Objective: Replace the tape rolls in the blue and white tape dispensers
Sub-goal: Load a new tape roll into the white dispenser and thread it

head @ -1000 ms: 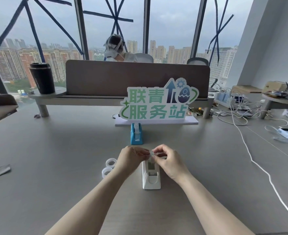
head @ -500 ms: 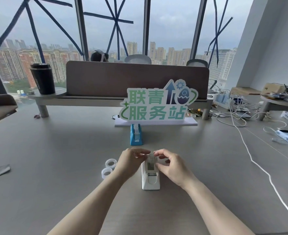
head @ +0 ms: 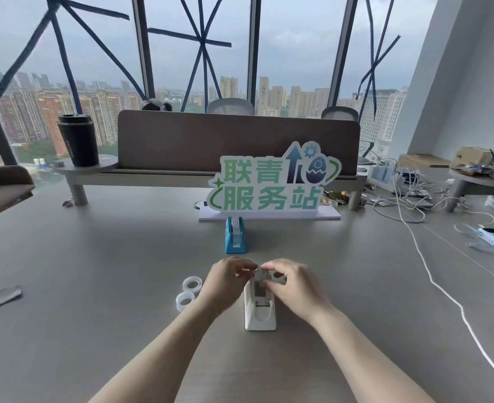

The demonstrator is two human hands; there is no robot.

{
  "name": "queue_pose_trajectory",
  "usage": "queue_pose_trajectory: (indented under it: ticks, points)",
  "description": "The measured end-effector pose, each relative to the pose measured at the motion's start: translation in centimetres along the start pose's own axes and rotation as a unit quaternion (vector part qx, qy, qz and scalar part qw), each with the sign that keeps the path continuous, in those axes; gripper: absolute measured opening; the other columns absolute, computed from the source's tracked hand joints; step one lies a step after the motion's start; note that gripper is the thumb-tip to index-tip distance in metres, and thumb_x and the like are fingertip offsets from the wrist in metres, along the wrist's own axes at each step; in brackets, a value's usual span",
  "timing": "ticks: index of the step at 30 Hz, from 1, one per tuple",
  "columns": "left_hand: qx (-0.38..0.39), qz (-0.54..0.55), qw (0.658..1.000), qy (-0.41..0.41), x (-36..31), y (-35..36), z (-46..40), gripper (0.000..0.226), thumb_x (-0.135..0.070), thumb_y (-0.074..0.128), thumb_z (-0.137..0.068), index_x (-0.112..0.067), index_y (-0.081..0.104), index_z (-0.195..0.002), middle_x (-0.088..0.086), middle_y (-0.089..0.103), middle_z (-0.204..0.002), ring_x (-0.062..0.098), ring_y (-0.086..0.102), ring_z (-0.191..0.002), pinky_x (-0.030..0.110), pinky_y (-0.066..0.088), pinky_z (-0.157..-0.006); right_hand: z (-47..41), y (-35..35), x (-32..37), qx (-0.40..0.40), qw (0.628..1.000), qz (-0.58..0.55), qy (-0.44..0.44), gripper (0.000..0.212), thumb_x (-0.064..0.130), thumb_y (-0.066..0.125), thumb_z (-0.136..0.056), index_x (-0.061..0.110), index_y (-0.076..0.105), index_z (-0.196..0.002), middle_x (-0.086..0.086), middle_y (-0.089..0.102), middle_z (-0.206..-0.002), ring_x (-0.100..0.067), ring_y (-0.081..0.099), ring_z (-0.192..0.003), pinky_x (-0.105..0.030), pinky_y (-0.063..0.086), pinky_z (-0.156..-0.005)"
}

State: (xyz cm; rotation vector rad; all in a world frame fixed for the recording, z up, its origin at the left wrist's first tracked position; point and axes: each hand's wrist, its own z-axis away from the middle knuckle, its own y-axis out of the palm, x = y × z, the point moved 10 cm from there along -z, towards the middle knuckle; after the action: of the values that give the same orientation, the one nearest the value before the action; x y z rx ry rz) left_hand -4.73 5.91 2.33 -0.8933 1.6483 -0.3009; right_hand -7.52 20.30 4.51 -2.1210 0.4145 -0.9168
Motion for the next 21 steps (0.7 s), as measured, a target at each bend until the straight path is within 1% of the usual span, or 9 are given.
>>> queue_pose_trajectory:
  ticks: [2, 3, 7, 10, 11, 13, 15, 18, 21]
  points:
    - [-0.002, 0.012, 1.000, -0.007, 0.1, -0.1, 0.1, 0.020, -0.014, 0.065, -0.087, -0.021, 0.075, -0.104, -0.004, 0.073, -0.106, 0.006, 0.065, -0.088, -0.003, 0.038, -0.070, -0.2, -0.2, 0.2, -0.009, 1.000, 0.013, -0.011, 0.023, 0.029, 0.074, -0.079, 0.028, 0.074, -0.102, 0.012, 0.073, -0.103, -0.009, 0.066, -0.087, -0.023, 0.051, -0.072]
    - [-0.003, 0.016, 1.000, -0.006, 0.0, -0.1, 0.1, 0.020, -0.015, 0.065, -0.087, -0.021, 0.075, -0.104, -0.004, 0.073, -0.106, 0.006, 0.064, -0.087, -0.004, 0.037, -0.067, -0.3, -0.4, 0.4, -0.016, 0.999, 0.020, -0.019, 0.020, 0.029, 0.074, -0.080, 0.027, 0.075, -0.099, 0.012, 0.074, -0.100, -0.009, 0.067, -0.086, -0.023, 0.052, -0.072]
    - [0.002, 0.019, 1.000, -0.001, -0.3, -0.1, 0.3, 0.020, -0.016, 0.065, -0.088, -0.021, 0.074, -0.105, -0.003, 0.073, -0.107, 0.005, 0.063, -0.087, -0.002, 0.038, -0.066, -0.8, -0.8, 2.0, -0.031, 0.994, 0.077, -0.076, 0.010, 0.025, 0.073, -0.081, 0.024, 0.077, -0.090, 0.010, 0.075, -0.093, -0.010, 0.067, -0.083, -0.022, 0.054, -0.069]
    - [0.004, 0.026, 1.000, -0.005, -0.2, -0.1, 0.3, 0.022, -0.013, 0.063, -0.089, -0.022, 0.074, -0.106, -0.004, 0.074, -0.107, 0.004, 0.064, -0.088, -0.003, 0.039, -0.067, -0.9, -0.9, 2.7, -0.037, 0.989, 0.102, -0.103, 0.007, 0.021, 0.072, -0.082, 0.022, 0.077, -0.087, 0.009, 0.075, -0.090, -0.011, 0.067, -0.082, -0.022, 0.054, -0.067]
    - [0.005, 0.029, 1.000, -0.005, -0.2, -0.1, 0.4, 0.023, -0.013, 0.062, -0.089, -0.022, 0.074, -0.107, -0.004, 0.074, -0.107, 0.005, 0.064, -0.089, -0.002, 0.039, -0.069, -0.9, -0.9, 2.8, -0.037, 0.989, 0.101, -0.104, 0.008, 0.020, 0.071, -0.083, 0.022, 0.077, -0.088, 0.009, 0.075, -0.091, -0.011, 0.067, -0.082, -0.021, 0.054, -0.067]
    - [0.015, 0.028, 0.999, -0.002, -0.3, -0.1, 0.5, 0.026, -0.014, 0.061, -0.089, -0.024, 0.073, -0.109, -0.005, 0.072, -0.109, 0.006, 0.064, -0.091, 0.008, 0.042, -0.074, -0.8, -0.8, 2.6, -0.030, 0.990, 0.092, -0.100, 0.011, 0.019, 0.069, -0.085, 0.021, 0.076, -0.093, 0.009, 0.075, -0.095, -0.010, 0.067, -0.085, -0.019, 0.051, -0.071]
    - [0.027, 0.024, 0.999, 0.004, -0.5, 0.1, 0.6, 0.027, -0.014, 0.060, -0.089, -0.025, 0.072, -0.110, -0.006, 0.070, -0.111, 0.006, 0.062, -0.091, 0.015, 0.042, -0.078, -0.7, -0.7, 2.2, -0.007, 0.993, 0.079, -0.089, 0.018, 0.022, 0.068, -0.085, 0.023, 0.074, -0.102, 0.010, 0.073, -0.104, -0.010, 0.066, -0.093, -0.021, 0.051, -0.077]
    - [0.035, 0.026, 0.999, 0.005, -0.6, 0.2, 0.5, 0.029, -0.012, 0.058, -0.089, -0.023, 0.072, -0.112, -0.006, 0.067, -0.113, 0.005, 0.060, -0.093, 0.017, 0.042, -0.081, -0.5, -0.3, 1.4, 0.032, 0.993, 0.081, -0.076, 0.035, 0.031, 0.070, -0.083, 0.026, 0.067, -0.117, 0.012, 0.068, -0.119, -0.009, 0.060, -0.108, -0.031, 0.053, -0.088]
    - [0.040, 0.025, 0.999, 0.000, -0.5, 0.3, 0.4, 0.030, -0.011, 0.058, -0.089, -0.023, 0.071, -0.113, -0.006, 0.066, -0.114, 0.007, 0.060, -0.096, 0.020, 0.045, -0.082, -0.6, -0.3, 1.2, 0.029, 0.992, 0.093, -0.080, 0.036, 0.031, 0.072, -0.082, 0.027, 0.067, -0.118, 0.012, 0.068, -0.118, -0.008, 0.060, -0.107, -0.030, 0.054, -0.087]
